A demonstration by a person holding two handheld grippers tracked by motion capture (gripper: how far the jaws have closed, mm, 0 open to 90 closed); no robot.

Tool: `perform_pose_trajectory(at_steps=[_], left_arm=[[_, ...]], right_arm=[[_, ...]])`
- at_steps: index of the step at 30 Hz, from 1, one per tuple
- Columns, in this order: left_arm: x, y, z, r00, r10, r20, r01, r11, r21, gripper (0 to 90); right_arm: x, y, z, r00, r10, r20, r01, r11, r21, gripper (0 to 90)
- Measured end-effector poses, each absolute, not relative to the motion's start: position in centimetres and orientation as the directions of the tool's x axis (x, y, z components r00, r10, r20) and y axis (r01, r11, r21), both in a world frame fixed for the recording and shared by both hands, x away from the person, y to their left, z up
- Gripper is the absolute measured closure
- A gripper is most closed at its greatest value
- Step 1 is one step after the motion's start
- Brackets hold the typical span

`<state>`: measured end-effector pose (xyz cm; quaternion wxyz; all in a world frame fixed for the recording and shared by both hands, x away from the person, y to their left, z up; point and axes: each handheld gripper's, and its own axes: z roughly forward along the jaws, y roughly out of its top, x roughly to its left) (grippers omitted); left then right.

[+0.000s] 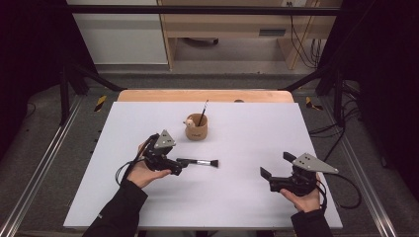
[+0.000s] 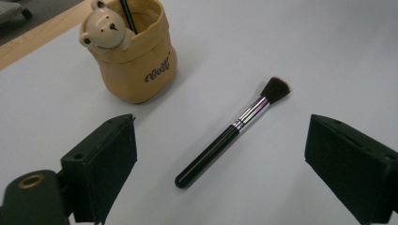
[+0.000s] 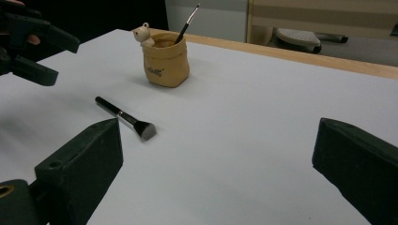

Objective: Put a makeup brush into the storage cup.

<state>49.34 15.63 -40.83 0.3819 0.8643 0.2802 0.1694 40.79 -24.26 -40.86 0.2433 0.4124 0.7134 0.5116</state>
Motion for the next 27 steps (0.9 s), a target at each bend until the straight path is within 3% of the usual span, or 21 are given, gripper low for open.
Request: perform_pose_trajectory(at_steps=[27], left_arm=[[51.7,11.8,-44.3,0.819,0.569,0.076,0.387,-0.645,0.659,19.5]], right_arm=[[40.8,-24.0,-40.9,-0.544,0.836,0.078,0.343,0.137,0.929,2.8]])
